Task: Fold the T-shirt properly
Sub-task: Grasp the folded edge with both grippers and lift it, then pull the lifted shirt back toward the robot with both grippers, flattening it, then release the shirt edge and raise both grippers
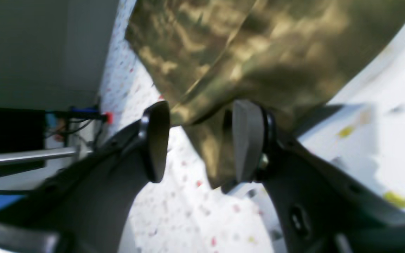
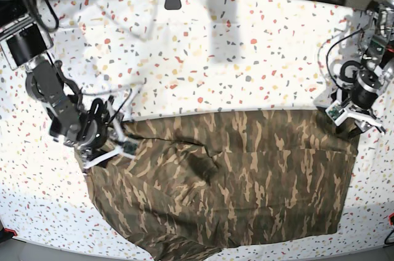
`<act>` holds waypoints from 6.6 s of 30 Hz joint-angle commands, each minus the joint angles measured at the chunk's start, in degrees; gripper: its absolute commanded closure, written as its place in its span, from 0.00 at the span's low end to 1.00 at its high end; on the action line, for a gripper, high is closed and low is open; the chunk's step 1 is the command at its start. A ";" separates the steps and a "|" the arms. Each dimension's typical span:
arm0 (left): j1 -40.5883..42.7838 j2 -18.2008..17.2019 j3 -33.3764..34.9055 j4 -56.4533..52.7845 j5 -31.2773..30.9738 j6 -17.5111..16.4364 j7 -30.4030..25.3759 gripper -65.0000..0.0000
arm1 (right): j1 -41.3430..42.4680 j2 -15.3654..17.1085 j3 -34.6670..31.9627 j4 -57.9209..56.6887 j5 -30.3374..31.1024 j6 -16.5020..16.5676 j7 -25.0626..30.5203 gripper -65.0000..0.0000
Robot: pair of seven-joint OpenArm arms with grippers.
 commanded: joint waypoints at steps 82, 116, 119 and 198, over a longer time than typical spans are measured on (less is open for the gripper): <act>4.00 -12.85 15.89 -2.93 9.33 -1.64 11.47 1.00 | -9.11 12.41 -10.75 9.49 -2.45 -15.34 -12.90 1.00; 25.22 -15.34 15.91 18.58 15.89 12.79 10.64 0.66 | -21.90 21.62 -10.64 22.32 -4.11 -20.83 -17.77 1.00; 23.23 -15.28 15.91 17.75 15.85 12.76 10.23 0.66 | -21.90 21.62 -10.64 22.32 -4.11 -20.83 -17.79 1.00; 41.00 -11.69 15.89 15.26 27.91 18.93 25.94 1.00 | -39.17 25.46 -10.64 31.52 -5.40 -21.27 -20.87 1.00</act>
